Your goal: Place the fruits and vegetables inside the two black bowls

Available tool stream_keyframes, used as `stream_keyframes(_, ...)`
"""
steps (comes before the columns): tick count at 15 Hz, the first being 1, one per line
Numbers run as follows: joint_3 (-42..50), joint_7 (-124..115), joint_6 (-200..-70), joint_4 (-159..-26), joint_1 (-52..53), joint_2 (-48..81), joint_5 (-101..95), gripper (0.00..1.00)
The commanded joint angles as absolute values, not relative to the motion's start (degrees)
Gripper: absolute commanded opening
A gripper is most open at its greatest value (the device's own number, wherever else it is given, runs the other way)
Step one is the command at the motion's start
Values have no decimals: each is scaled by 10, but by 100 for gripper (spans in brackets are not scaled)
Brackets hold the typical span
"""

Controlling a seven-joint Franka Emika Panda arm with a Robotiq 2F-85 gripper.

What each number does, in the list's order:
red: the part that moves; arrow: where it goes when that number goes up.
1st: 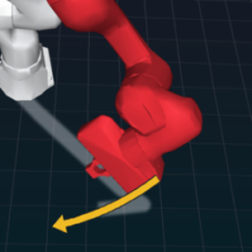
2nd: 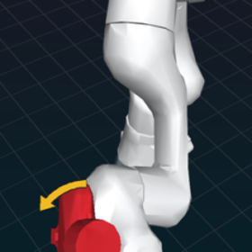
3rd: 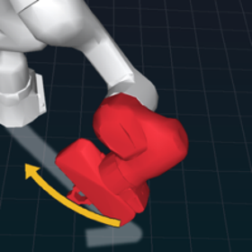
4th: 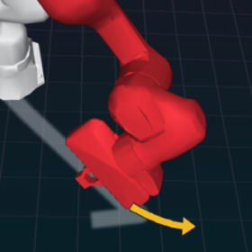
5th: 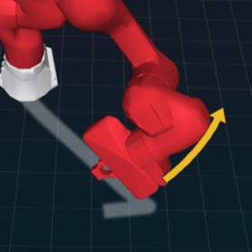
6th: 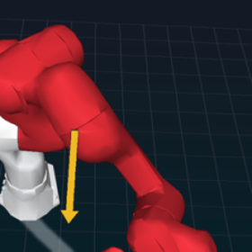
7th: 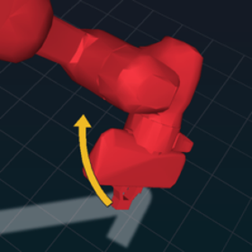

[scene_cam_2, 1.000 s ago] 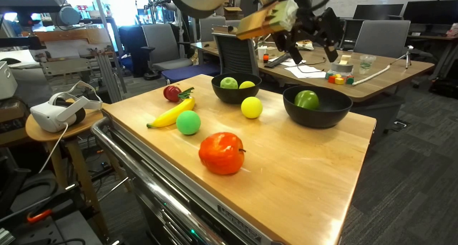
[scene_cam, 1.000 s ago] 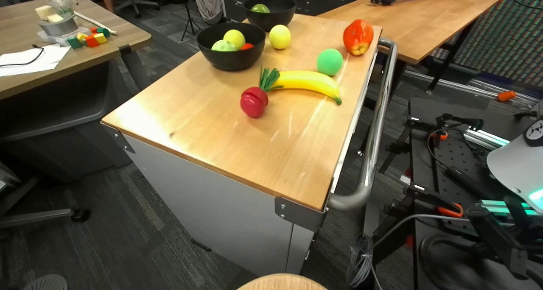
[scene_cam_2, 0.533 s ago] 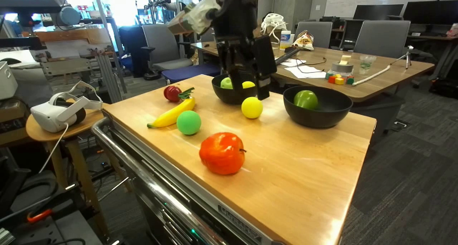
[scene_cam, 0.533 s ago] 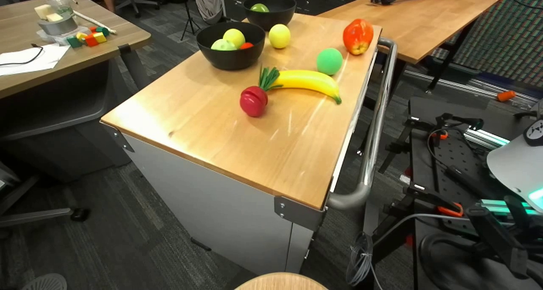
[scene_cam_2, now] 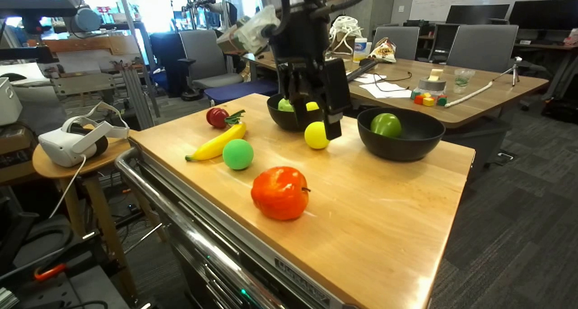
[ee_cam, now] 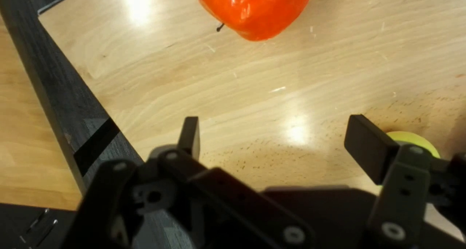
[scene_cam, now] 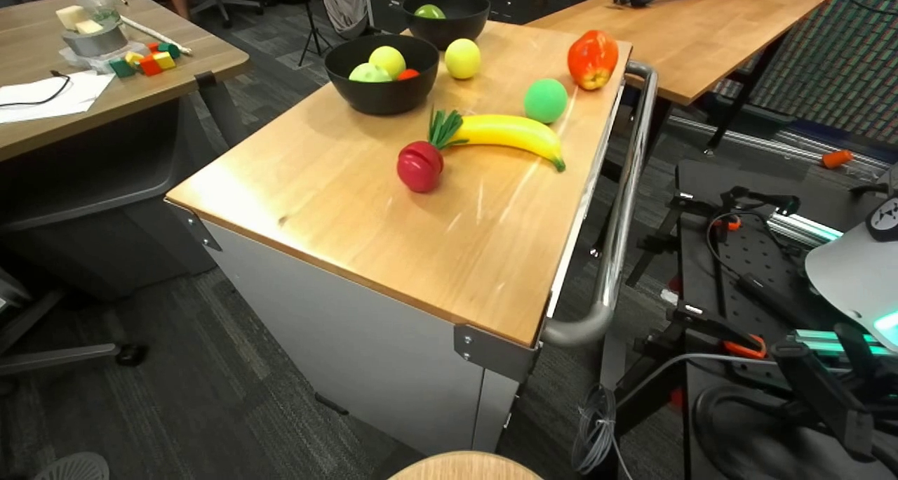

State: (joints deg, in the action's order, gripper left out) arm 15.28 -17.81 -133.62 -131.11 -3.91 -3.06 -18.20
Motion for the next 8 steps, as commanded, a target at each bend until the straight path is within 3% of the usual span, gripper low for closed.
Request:
stream_keyframes(1,141,-181,-1350,-1320,-77,-8,-102,100)
stream_keyframes(8,145,-193,-1392,-1343,-113,42,18,100)
